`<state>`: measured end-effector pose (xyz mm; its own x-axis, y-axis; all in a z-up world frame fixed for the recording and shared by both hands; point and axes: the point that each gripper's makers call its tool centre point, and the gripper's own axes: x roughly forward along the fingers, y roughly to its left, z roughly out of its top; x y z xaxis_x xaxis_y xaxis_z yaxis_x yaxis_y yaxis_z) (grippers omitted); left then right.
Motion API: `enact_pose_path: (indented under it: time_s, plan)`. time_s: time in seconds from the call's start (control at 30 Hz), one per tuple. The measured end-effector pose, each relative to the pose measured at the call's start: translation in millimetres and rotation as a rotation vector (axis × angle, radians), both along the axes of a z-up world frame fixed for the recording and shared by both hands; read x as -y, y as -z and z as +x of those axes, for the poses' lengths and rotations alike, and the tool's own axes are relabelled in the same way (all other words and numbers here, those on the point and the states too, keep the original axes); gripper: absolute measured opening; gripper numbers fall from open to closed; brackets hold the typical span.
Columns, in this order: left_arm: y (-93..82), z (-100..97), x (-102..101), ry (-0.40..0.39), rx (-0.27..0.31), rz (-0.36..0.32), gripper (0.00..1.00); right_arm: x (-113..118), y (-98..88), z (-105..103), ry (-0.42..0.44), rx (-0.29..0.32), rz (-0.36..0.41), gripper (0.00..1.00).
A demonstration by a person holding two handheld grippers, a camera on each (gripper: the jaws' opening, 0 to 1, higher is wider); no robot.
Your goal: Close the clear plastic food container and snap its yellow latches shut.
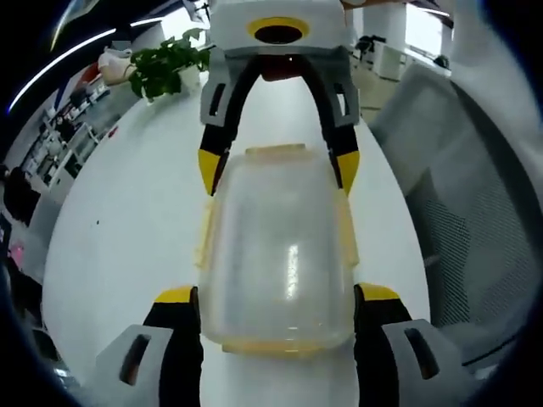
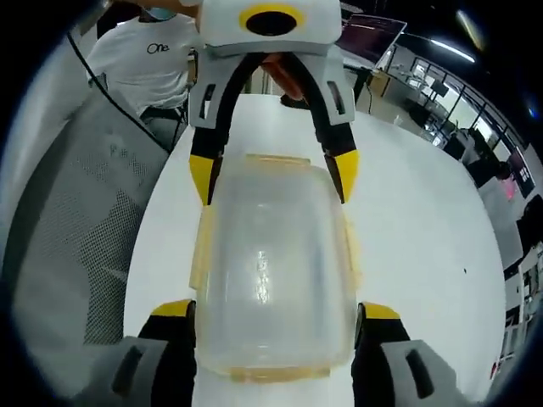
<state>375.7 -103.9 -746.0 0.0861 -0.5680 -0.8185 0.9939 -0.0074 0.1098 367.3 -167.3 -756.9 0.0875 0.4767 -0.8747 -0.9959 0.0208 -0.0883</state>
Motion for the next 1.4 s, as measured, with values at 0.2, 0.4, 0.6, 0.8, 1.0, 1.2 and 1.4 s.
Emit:
enact_pose_path:
  time_s: [0.2,0.4,0.6,0.8,1.0,1.2,1.4]
  plan:
    - [0.1,12.1,-1,0.009,-0.001,0.009,0.72,-4,0.1,13,0.003,0.001,-0.007,0.76]
    - [-0.1,29.9,-6,0.013,-0.004,0.012,0.72,-8,0.0,30,0.004,0.002,-0.014,0.76]
    - [0.8,48.1,-6,0.017,-0.012,0.028,0.72,-9,0.1,51,-0.007,0.000,-0.009,0.76]
    - [1.1,71.8,-3,0.025,-0.012,0.033,0.73,-6,0.3,72,-0.001,0.002,-0.015,0.76]
    - [1.1,92.4,2,0.017,-0.012,0.038,0.73,-1,0.4,93,-0.005,0.003,-0.025,0.76]
    - [0.5,103.9,7,-0.011,-0.016,0.024,0.73,3,1.9,107,-0.023,0.009,-0.050,0.77]
    - [0.1,103.4,6,0.001,-0.019,0.021,0.73,3,2.7,106,-0.013,0.021,-0.059,0.77]
